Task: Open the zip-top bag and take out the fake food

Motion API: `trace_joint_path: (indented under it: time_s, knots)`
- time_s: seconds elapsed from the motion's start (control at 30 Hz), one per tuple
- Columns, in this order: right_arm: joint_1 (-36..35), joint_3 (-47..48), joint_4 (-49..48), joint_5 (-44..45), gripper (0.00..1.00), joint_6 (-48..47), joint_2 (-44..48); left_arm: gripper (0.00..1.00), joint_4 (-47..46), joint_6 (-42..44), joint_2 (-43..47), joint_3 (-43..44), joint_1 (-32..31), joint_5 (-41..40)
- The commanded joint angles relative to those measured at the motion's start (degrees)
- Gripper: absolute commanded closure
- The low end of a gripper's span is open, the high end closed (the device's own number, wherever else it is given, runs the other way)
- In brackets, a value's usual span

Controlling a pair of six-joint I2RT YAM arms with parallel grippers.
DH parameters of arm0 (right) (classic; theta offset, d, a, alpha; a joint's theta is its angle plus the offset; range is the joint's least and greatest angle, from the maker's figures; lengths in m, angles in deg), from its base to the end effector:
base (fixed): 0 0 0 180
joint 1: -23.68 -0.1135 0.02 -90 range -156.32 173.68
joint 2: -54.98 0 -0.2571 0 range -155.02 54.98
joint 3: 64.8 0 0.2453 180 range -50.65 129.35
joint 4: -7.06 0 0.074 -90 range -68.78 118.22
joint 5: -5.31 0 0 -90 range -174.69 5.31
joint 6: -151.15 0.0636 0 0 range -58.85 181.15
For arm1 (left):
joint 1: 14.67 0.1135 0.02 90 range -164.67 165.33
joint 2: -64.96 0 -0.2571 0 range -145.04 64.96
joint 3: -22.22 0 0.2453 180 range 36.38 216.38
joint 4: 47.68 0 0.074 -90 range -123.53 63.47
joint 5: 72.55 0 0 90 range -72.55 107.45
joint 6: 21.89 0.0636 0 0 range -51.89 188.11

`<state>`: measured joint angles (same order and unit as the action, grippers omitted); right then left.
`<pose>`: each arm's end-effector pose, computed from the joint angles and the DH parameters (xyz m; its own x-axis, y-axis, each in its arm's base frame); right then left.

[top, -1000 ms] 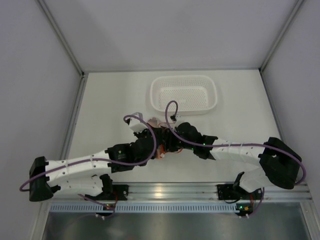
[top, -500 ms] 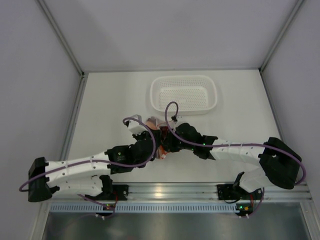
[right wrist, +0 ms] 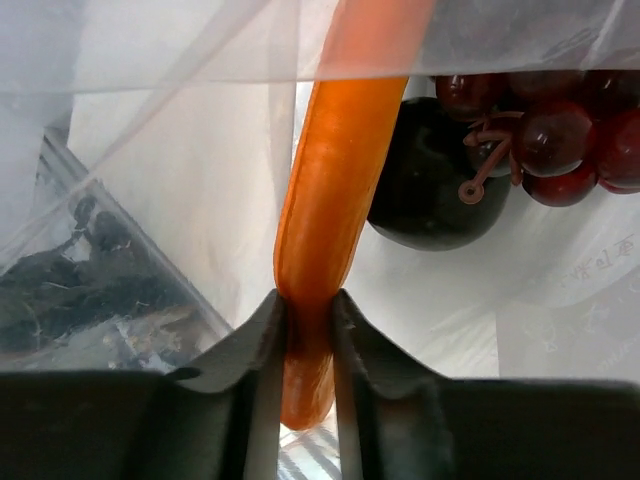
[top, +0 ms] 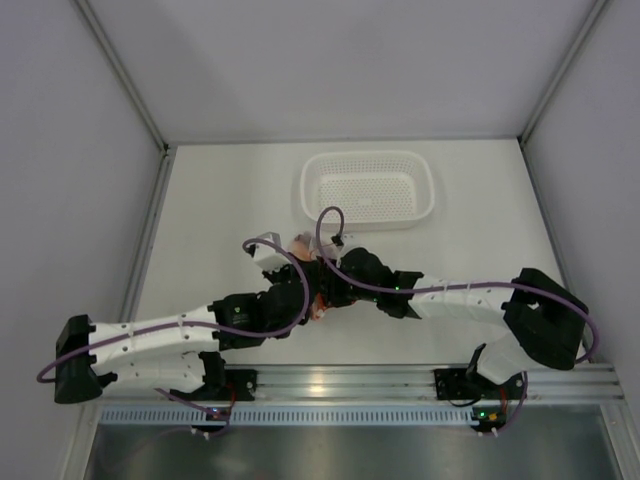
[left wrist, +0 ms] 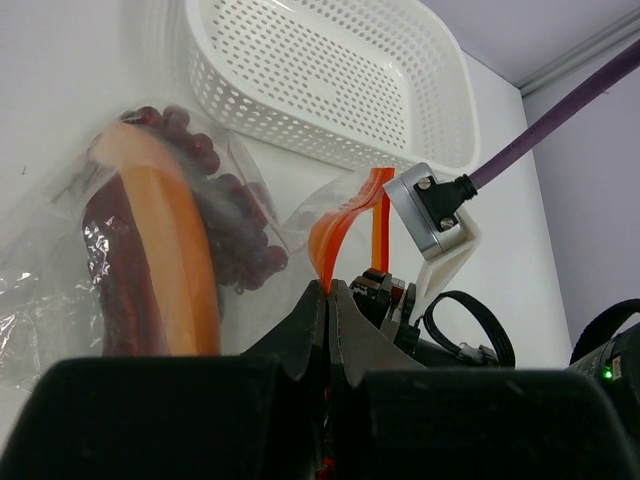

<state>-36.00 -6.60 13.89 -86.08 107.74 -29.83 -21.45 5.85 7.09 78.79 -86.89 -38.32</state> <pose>0.1657 0.2864 0.1839 -0.8255 0.0270 -0.5637 -0.3980 0.6804 0.6154 0.1190 -0.1990 0.2749 -0.3416 -0.5651 -0.7510 0.0202 0.7945 -0.6070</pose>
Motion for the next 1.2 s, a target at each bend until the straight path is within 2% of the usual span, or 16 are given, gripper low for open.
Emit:
trace_joint_path:
  time_s: [0.0, 0.07, 0.37, 0.5, 0.73, 0.9, 1.17]
  knots:
    - [-1.4, 1.2, 0.0, -0.1, 0.87, -0.3, -0.4, 1.00, -2.8, -0.8, 1.4, -0.4, -0.4, -3.5]
    - [-1.4, 0.4, -0.4, -0.2, 1.00, -0.1, 0.4, 1.00, -2.8, -0.9, 1.8, -0.8, -0.4, -3.7]
    - [0.0, 1.7, 4.5, 3.5, 1.00, -1.8, 7.6, 1.00, -3.7, 2.5, 3.4, -2.7, -1.0, -0.1]
    - [2.4, 2.2, 5.5, 3.1, 1.00, -1.2, 8.8, 1.00, -6.7, 7.1, 3.0, -4.2, -2.5, 1.5]
    - [6.0, 3.9, 8.7, 1.7, 1.00, -1.2, 10.3, 1.00, -7.9, 11.9, 2.4, -4.9, -8.7, -3.1]
    - [8.0, 3.5, 10.8, -4.5, 1.00, -2.6, 12.0, 1.00, -7.9, 13.6, 2.4, -6.3, -9.3, -4.0]
    - [7.9, -0.7, 13.4, -14.2, 1.00, -2.7, 19.6, 1.00, -7.4, 9.5, 2.0, -8.6, -9.5, -8.4]
